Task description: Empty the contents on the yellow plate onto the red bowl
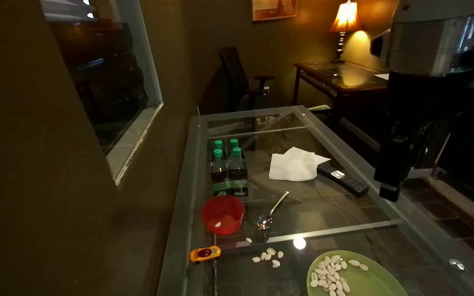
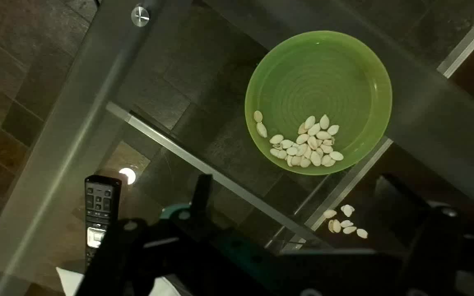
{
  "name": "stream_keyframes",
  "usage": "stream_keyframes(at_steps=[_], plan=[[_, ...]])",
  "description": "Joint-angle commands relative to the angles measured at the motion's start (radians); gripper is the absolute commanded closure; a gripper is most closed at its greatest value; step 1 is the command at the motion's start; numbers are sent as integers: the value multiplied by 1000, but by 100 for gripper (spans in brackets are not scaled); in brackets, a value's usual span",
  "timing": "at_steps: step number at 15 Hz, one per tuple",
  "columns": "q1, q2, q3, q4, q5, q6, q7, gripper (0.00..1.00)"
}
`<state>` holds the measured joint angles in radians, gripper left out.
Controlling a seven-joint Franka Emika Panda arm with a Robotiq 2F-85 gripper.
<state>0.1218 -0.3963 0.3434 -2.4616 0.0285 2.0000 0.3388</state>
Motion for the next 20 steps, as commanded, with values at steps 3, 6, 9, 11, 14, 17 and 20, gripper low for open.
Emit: stream_keyframes(at_steps=[3,6,9,11,14,17,20], plan=[[24,4,-22,1,-10,-1,8,0],[24,4,-22,1,-10,-1,8,0],[38,-13,-27,-27,31,66,15,0],[50,-31,-32,-81,77,137,46,0],[69,-69,-51,-196,162,239,59,0],[71,-90,-89,-326,238,334,37,0],[24,33,-125,-314,222,426,36,0]])
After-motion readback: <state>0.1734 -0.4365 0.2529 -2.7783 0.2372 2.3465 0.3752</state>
